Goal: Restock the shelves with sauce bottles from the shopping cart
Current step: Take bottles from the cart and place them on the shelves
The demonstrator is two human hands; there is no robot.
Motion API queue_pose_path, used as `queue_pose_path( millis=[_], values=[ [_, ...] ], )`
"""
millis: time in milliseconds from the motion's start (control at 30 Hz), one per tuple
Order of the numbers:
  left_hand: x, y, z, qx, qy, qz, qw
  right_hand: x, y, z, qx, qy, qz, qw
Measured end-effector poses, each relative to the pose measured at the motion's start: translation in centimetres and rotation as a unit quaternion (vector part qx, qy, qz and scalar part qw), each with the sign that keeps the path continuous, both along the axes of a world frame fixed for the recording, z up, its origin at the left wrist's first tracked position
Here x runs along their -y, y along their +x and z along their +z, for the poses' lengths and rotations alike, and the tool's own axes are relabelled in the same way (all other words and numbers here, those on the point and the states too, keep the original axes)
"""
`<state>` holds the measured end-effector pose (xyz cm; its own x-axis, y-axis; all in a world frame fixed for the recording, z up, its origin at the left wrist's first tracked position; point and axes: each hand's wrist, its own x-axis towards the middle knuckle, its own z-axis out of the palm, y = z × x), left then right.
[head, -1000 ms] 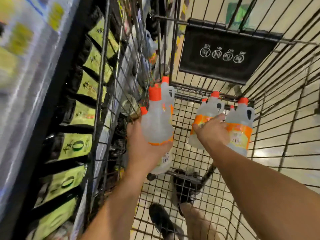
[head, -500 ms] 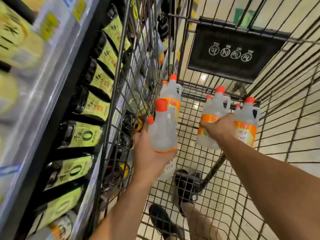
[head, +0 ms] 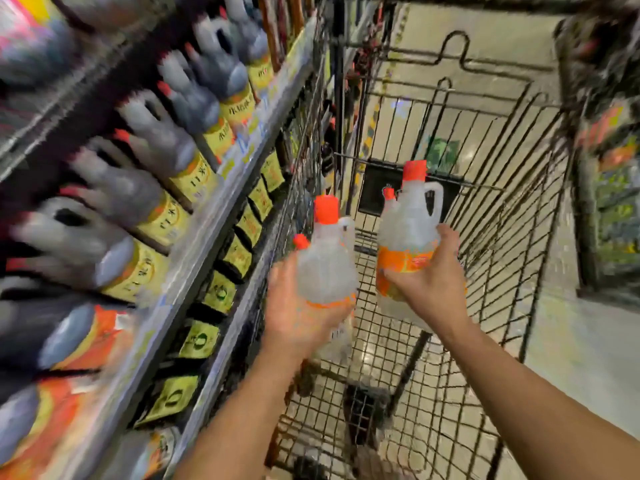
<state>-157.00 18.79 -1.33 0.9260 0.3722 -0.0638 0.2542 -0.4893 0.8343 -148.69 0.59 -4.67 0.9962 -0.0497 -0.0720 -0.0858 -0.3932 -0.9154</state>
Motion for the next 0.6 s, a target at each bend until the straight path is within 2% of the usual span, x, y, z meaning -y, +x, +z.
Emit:
queue_pose_path(
  millis=[167, 233, 333, 467, 600],
  values=[
    [-0.8, -4.5, 11.4, 0.094, -0.077, 0.056, 0.991, -1.7, -4.6, 10.7, 0.083, 0.100, 0.057, 0.990],
    [-1.2, -6.8, 15.4, 0.124, -0.082, 0.075, 0.986, -2.2, -6.6, 14.4, 0.120, 0.102, 0.063, 0.986],
    [-2.1, -10.4, 20.5, 0.178, -0.083, 0.098, 0.976, -3.2, -9.4, 19.4, 0.174, 0.058, 0.094, 0.978],
    [-4.0, -15.2, 25.5, 0.253, -0.097, 0.140, 0.952, -6.4, -12.0, 24.1, 0.204, 0.112, 0.125, 0.964],
    [-6.2, -19.4, 28.3, 0.291, -0.095, 0.188, 0.933, -10.5, -14.6, 27.6, 0.229, 0.147, 0.187, 0.944]
  ],
)
